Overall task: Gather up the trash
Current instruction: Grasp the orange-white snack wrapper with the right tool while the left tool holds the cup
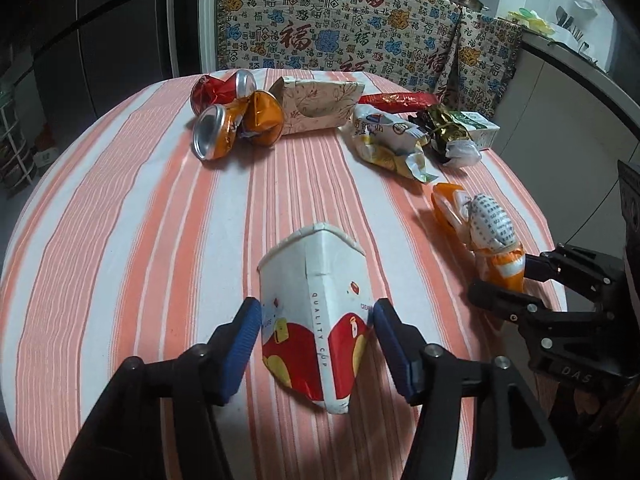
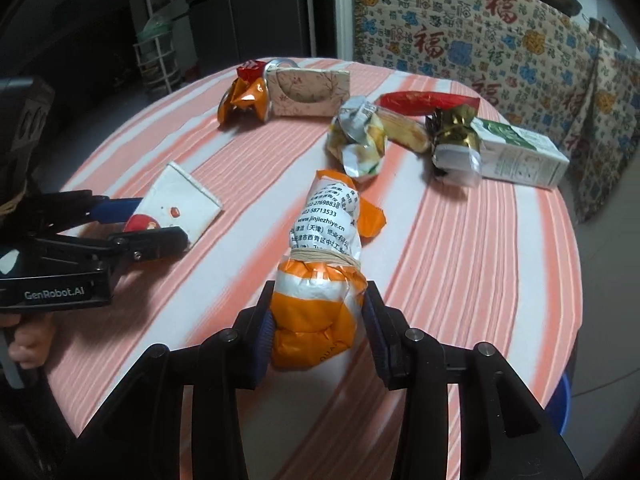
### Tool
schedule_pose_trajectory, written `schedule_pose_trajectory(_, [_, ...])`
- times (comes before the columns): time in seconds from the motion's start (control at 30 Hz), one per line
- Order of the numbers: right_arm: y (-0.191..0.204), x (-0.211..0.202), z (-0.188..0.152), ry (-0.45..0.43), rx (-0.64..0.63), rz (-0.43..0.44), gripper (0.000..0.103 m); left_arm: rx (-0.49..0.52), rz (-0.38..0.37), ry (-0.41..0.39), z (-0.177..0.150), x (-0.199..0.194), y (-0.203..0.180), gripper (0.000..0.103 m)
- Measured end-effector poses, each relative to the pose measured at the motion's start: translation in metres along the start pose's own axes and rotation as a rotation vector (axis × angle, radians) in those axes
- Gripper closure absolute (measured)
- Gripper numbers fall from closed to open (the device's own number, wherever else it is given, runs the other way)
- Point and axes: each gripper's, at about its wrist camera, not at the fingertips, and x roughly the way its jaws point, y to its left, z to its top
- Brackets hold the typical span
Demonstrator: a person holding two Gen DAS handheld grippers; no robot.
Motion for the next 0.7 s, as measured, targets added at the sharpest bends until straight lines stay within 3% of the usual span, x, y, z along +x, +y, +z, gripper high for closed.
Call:
schedule_pose_trajectory(0.13, [-0.001,0.002,0.003,0.008,0.008,0.027,0.042,-0.012,0.008,0.017,-0.001,-0.003,0.004,0.041])
schedule_pose_trajectory(0.33, [0.001,-0.009,0.014,-0.022,0.022,0.048,0.032,-0.018,0.016,0.05,-0.001,-0.006,0.006,0.041])
schedule_pose_trajectory(0.7, [0.009,0.0,0.02,0.006,0.011,0.082,0.027,0.009,0.022,0.077,0.006,-0.005,0.002,0.039])
